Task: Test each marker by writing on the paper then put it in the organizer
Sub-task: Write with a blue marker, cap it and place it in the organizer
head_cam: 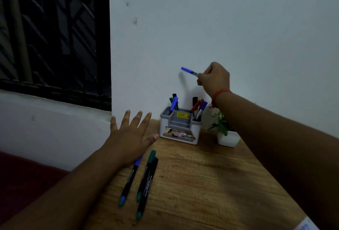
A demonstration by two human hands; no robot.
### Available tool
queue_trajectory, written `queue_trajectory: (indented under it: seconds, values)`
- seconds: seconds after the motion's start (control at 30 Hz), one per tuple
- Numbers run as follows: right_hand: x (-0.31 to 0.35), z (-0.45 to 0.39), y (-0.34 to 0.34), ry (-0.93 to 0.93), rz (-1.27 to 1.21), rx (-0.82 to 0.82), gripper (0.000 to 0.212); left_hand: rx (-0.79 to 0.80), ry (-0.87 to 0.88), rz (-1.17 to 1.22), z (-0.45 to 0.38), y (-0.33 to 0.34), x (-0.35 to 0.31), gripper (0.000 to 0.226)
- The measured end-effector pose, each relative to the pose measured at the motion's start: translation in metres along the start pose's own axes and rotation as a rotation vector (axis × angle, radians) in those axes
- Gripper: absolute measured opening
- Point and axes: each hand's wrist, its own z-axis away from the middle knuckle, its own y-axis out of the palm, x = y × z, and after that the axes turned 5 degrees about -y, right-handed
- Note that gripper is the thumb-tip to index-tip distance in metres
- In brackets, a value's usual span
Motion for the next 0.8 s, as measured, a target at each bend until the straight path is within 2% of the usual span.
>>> queue_trajectory:
  seconds: [0.07, 0.13, 0.2, 0.3, 0.4, 0.5, 0.67, 0.8]
  values:
    - [-0.001, 0.001, -0.003, 0.195, -0.122, 0.043, 0.022, 0.000, 0.003, -0.003, 0.000, -0.001, 0.000, 0.083]
    - [-0.002, 0.005, -0.001, 0.402, -0.315, 0.156, 0.020, -0.003, 0.008, -0.006, 0.001, -0.001, -0.001, 0.083]
    - [0.000, 0.013, 0.004, 0.497, -0.421, 0.221, 0.027, -0.003, 0.009, -0.007, 0.001, -0.002, -0.002, 0.083]
    - [0.004, 0.024, 0.015, 0.439, -0.399, 0.251, 0.023, -0.003, 0.009, -0.012, 0.002, -0.002, -0.003, 0.082]
    - [0.007, 0.032, 0.025, 0.233, -0.243, 0.285, 0.017, -0.001, 0.006, -0.016, 0.002, 0.001, -0.003, 0.081]
    - [0.015, 0.039, 0.032, 0.153, -0.174, 0.371, 0.010, -0.002, 0.011, -0.014, 0.002, 0.001, -0.003, 0.081]
    - [0.025, 0.055, 0.052, 0.035, 0.021, 0.528, 0.017, -0.002, 0.005, -0.010, 0.000, 0.002, -0.002, 0.080]
    - [0.020, 0.062, 0.062, -0.005, 0.136, 0.561, 0.023, 0.002, 0.005, -0.018, 0.001, 0.002, -0.001, 0.079]
